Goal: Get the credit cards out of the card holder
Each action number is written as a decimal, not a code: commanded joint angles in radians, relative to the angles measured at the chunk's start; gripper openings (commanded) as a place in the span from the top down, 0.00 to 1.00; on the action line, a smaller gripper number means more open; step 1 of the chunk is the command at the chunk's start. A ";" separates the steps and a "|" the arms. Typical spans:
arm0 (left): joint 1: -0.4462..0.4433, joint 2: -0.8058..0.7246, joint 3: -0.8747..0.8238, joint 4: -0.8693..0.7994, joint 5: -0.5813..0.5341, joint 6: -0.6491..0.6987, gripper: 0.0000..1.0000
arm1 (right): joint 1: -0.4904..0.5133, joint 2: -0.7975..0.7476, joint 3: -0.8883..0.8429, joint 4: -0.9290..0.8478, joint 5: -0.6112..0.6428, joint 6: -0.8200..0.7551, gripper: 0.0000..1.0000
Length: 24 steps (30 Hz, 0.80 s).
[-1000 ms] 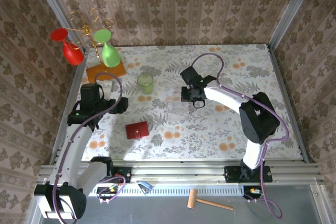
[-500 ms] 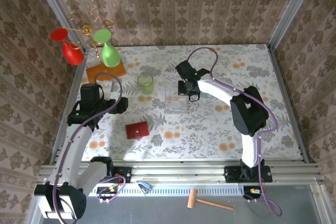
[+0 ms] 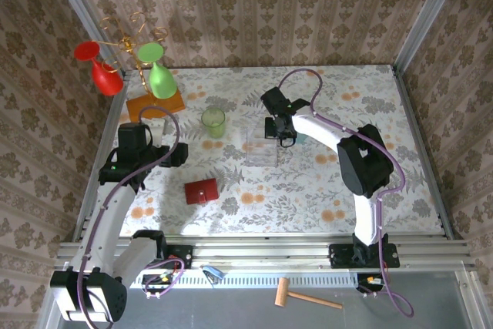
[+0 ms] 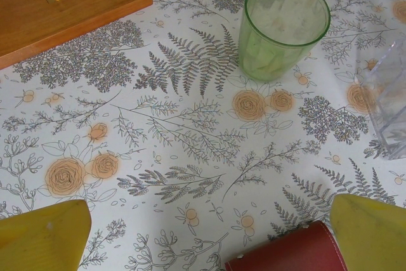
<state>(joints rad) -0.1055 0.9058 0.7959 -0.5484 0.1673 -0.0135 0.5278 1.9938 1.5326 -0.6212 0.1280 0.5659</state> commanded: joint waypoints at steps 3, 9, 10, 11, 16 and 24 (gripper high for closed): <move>-0.007 -0.019 -0.005 -0.027 -0.013 0.015 0.02 | -0.003 0.021 0.033 -0.011 0.001 -0.013 0.97; -0.008 -0.021 -0.006 -0.028 -0.015 0.018 0.02 | -0.003 0.011 0.035 -0.016 -0.001 -0.014 0.92; -0.009 -0.021 -0.006 -0.028 -0.015 0.018 0.02 | -0.003 0.007 0.036 -0.017 -0.001 -0.014 0.92; -0.010 -0.021 -0.006 -0.029 -0.015 0.018 0.02 | -0.004 0.003 0.037 -0.017 -0.001 -0.014 0.91; -0.013 -0.022 -0.006 -0.030 -0.016 0.018 0.02 | -0.005 -0.012 0.048 -0.029 -0.001 -0.018 0.89; -0.014 -0.013 -0.006 -0.021 0.002 -0.027 0.02 | -0.005 -0.053 0.051 -0.052 0.004 -0.025 0.84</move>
<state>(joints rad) -0.1127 0.9001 0.7959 -0.5495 0.1600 -0.0151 0.5278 1.9923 1.5562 -0.6365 0.1272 0.5503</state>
